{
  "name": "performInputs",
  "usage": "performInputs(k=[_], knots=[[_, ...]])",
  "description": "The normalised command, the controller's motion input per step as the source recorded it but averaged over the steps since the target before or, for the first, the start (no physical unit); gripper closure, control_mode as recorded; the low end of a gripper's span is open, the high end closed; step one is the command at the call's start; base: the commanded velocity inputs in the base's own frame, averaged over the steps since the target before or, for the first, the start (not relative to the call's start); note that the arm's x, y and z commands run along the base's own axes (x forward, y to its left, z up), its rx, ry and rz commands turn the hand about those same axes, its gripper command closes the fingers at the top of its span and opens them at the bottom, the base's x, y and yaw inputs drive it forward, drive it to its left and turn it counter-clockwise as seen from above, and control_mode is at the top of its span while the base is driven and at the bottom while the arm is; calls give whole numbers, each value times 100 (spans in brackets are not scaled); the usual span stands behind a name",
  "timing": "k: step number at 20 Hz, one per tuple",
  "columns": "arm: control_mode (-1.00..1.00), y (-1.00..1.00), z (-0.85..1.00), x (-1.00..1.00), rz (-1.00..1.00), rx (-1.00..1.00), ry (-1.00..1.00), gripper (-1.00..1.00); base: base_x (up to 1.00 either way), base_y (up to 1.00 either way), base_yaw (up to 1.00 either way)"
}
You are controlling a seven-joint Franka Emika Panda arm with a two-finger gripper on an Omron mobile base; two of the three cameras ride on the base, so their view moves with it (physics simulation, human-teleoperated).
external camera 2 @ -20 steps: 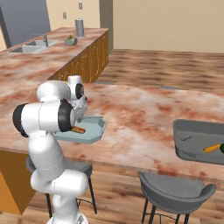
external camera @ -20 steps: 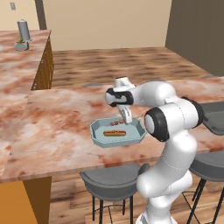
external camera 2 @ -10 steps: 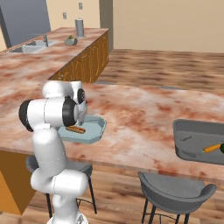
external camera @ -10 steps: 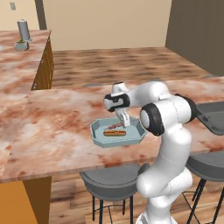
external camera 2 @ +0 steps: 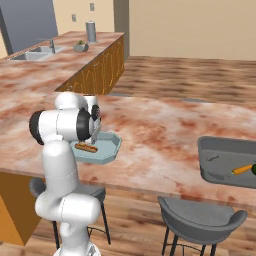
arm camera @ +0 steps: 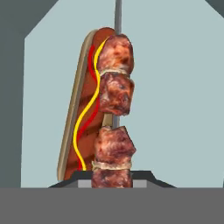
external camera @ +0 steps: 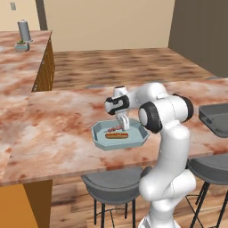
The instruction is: Place the cold items (lime and carrot) from the fridge in one tupperware on the dining counter. Place the warm items (hot dog and kebab skewer) in the stove area in another tupperware.
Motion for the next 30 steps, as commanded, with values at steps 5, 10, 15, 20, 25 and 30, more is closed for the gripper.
performInputs(k=[5,10,15,20,25,30], knots=[[-100,3,-20,21,0,3,0,100,0,0,0],[-100,2,-22,20,0,0,0,100,0,0,0],[-100,2,-15,1,0,0,-7,-100,0,0,0],[-100,8,0,-16,-2,0,-10,-100,0,0,0],[-100,2,14,-37,-5,1,-16,-100,0,0,0],[-100,0,44,-53,-5,1,-24,-100,0,0,0]])
